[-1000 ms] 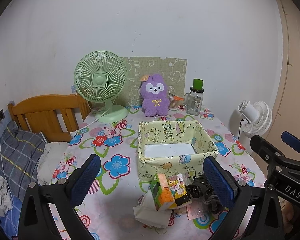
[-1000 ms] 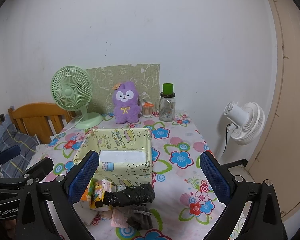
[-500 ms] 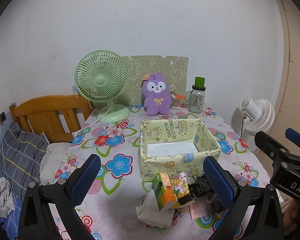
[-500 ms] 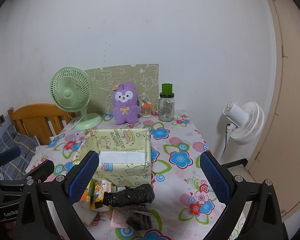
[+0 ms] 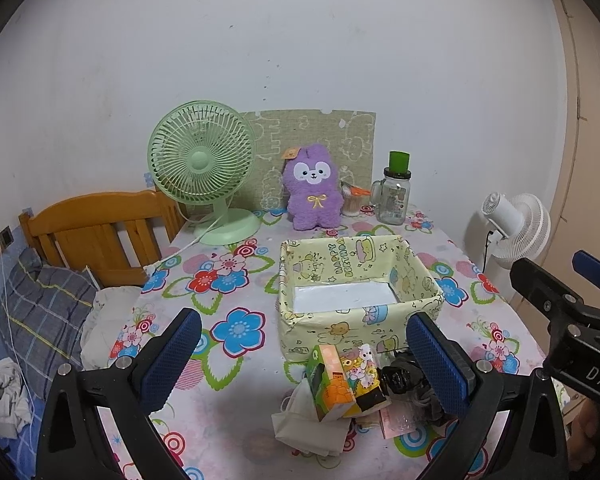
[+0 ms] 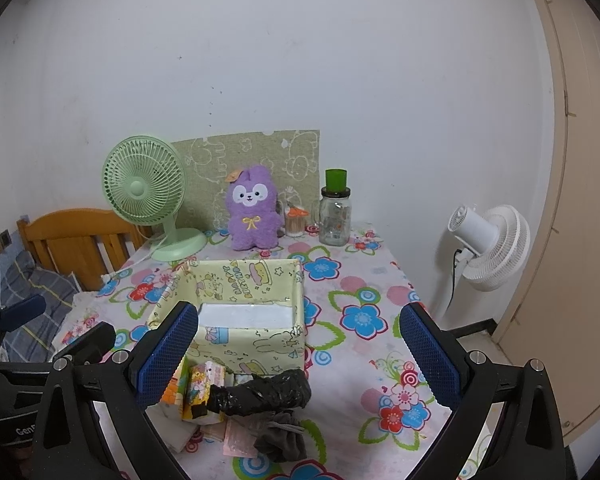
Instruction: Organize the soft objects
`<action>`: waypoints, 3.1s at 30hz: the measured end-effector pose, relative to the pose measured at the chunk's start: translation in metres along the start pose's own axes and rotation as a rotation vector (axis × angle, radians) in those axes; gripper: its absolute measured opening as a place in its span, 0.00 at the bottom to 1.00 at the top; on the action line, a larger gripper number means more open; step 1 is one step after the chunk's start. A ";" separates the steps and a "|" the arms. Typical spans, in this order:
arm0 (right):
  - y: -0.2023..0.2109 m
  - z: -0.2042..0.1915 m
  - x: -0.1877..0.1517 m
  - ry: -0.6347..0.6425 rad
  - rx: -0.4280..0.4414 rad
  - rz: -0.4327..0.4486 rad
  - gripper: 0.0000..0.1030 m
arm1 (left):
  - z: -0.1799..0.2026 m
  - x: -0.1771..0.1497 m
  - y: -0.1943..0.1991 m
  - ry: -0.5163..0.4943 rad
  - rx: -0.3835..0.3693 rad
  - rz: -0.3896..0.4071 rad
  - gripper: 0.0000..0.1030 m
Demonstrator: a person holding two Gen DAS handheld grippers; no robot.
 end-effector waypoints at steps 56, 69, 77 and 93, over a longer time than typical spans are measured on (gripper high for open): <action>-0.099 -0.015 -0.040 0.023 0.079 -0.225 0.99 | 0.007 -0.036 -0.102 -0.028 -0.017 -0.228 0.87; -0.140 -0.011 -0.064 0.007 0.043 -0.348 0.99 | 0.016 -0.053 -0.135 -0.058 -0.003 -0.335 0.74; -0.159 -0.012 -0.075 -0.016 0.065 -0.414 0.99 | 0.018 -0.059 -0.145 -0.045 -0.015 -0.357 0.72; -0.182 -0.008 -0.090 -0.094 0.077 -0.494 0.66 | 0.029 -0.063 -0.148 -0.063 -0.107 -0.366 0.38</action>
Point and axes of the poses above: each gripper's, at about its wrist camera, not at the fingertips, and y roughly against the way its jaws point, z to its right, x to its top, the point moved 1 cm from there along -y, roughly the way its jaws point, and after that the axes turned 3 degrees about -z, right-handed, at the moved point
